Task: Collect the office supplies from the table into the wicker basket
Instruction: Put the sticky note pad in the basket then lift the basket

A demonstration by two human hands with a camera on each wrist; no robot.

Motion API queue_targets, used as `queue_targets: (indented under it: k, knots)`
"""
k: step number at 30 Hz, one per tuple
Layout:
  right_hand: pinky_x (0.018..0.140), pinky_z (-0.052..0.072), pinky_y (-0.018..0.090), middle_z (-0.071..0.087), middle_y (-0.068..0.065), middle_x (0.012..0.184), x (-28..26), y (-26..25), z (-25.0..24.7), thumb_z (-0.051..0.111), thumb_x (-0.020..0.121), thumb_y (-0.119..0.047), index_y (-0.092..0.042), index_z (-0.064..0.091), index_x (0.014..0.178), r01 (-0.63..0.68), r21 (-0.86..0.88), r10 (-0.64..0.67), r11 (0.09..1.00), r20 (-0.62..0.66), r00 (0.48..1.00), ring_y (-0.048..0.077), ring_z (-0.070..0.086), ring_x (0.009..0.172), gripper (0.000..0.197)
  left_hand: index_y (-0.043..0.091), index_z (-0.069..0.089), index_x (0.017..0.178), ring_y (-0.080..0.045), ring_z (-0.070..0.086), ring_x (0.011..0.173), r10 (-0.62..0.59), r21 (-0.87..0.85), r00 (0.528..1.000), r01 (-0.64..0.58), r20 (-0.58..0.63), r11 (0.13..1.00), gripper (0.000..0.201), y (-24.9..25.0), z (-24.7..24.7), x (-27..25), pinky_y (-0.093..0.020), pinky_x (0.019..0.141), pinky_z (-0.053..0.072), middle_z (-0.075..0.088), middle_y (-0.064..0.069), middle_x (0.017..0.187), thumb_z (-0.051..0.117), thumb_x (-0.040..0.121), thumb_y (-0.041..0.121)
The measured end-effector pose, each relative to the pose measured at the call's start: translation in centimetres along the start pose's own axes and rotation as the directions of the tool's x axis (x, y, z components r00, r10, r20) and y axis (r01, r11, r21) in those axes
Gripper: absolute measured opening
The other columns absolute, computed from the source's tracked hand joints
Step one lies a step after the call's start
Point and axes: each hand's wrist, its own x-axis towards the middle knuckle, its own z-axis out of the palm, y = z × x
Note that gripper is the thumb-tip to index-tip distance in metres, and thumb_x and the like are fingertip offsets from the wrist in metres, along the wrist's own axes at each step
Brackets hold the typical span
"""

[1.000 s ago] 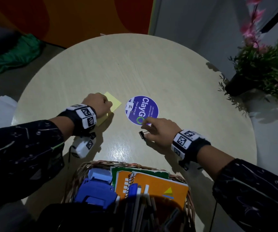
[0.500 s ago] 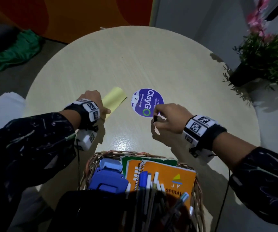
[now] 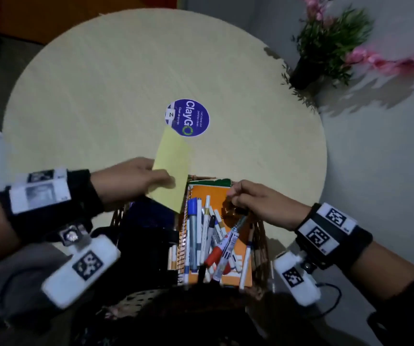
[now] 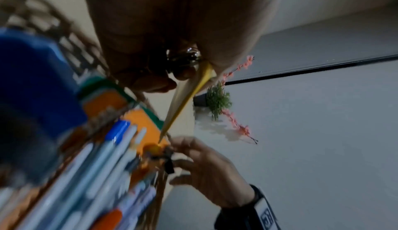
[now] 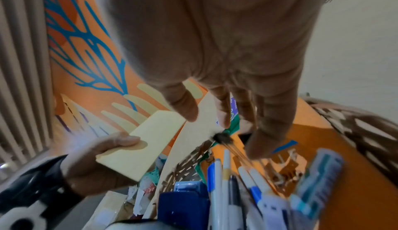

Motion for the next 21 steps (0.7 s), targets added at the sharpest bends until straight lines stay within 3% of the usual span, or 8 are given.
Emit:
queue_targets:
  k: [1,3,6,9,11,15,19,21]
  knots:
    - [0.081,0.044,0.034,0.055,-0.001,0.101,-0.5,0.2,0.4,0.046,0.093,-0.017,-0.018,0.055,0.112,-0.022,0.001,0.022,1.000,0.007,1.000,0.016,0.052,0.086,0.021,0.001,0.068,0.087,-0.023,0.060,0.081,-0.012,-0.046,1.000,0.012,-0.003,0.999,0.018,-0.7,1.4,-0.5,-0.029,0.075,0.046,0.070,-0.012,0.090,0.063,0.077,0.015]
    - [0.095,0.047,0.039,0.057,0.007,0.120,-1.4,0.2,0.8,0.043,0.094,-0.011,-0.014,0.048,0.129,-0.052,0.014,0.052,0.999,0.011,0.999,0.021,0.058,0.104,0.036,0.006,0.067,0.085,-0.015,0.064,0.074,-0.024,-0.132,1.000,0.024,0.000,0.991,0.010,-1.8,3.8,-1.1,-0.025,0.072,0.046,0.074,-0.003,0.080,0.058,0.084,0.007]
    - [0.084,0.048,0.030,0.058,0.013,0.124,-2.8,0.1,0.7,0.040,0.093,-0.002,-0.009,0.050,0.129,-0.049,0.103,0.053,0.993,-0.033,0.998,0.018,0.057,0.102,0.038,0.012,0.066,0.085,-0.009,0.064,0.065,-0.035,-0.197,0.999,0.038,0.019,0.980,0.022,-2.6,6.2,-1.2,-0.018,0.062,0.048,0.073,0.006,0.070,0.047,0.091,0.004]
    - [0.086,0.050,0.037,0.058,0.014,0.114,-3.9,0.2,0.5,0.040,0.092,0.002,-0.003,0.055,0.121,-0.037,0.216,0.058,0.976,-0.094,0.994,0.020,0.056,0.099,0.033,0.015,0.063,0.102,-0.013,0.065,0.086,-0.028,-0.188,0.998,0.039,0.062,0.981,0.021,-2.6,8.3,-1.5,-0.028,0.081,0.048,0.072,0.004,0.093,0.044,0.095,0.010]
    - [0.082,0.052,0.033,0.058,0.015,0.110,-4.7,0.5,0.6,0.040,0.091,0.004,-0.002,0.058,0.113,-0.026,0.234,0.055,0.972,-0.117,0.992,0.020,0.058,0.094,0.029,0.013,0.057,0.117,-0.020,0.063,0.101,-0.031,-0.153,0.997,0.042,0.069,0.987,0.025,-2.6,9.5,-1.7,-0.033,0.093,0.047,0.068,-0.002,0.108,0.043,0.096,0.012]
    - [0.082,0.050,0.031,0.061,0.017,0.117,-5.4,1.7,0.9,0.044,0.092,-0.001,-0.005,0.059,0.117,-0.014,0.163,0.038,0.987,-0.148,0.988,0.017,0.058,0.096,0.029,0.012,0.056,0.113,-0.015,0.061,0.088,-0.032,-0.096,0.999,0.032,-0.008,0.995,0.020,-3.4,10.0,-1.9,-0.031,0.078,0.054,0.062,-0.005,0.108,0.048,0.095,0.016]
    - [0.081,0.045,0.023,0.062,0.007,0.117,-5.7,2.7,0.7,0.045,0.093,-0.007,-0.012,0.058,0.122,-0.010,0.100,0.025,0.995,-0.153,0.988,0.012,0.058,0.098,0.032,0.011,0.043,0.136,-0.017,0.056,0.111,-0.052,-0.026,0.998,0.051,-0.043,0.998,0.045,-4.2,8.8,-2.2,-0.040,0.099,0.049,0.050,-0.005,0.135,0.051,0.094,0.024]
    - [0.084,0.047,0.030,0.062,0.006,0.117,-5.8,3.3,0.8,0.047,0.093,-0.009,-0.014,0.058,0.121,-0.018,0.094,0.034,0.995,-0.161,0.986,0.016,0.059,0.098,0.031,0.014,0.042,0.139,-0.021,0.051,0.125,-0.012,-0.017,0.998,0.011,-0.059,1.000,0.056,-4.3,7.5,-2.8,-0.041,0.105,0.044,0.047,-0.002,0.143,0.058,0.088,0.033]
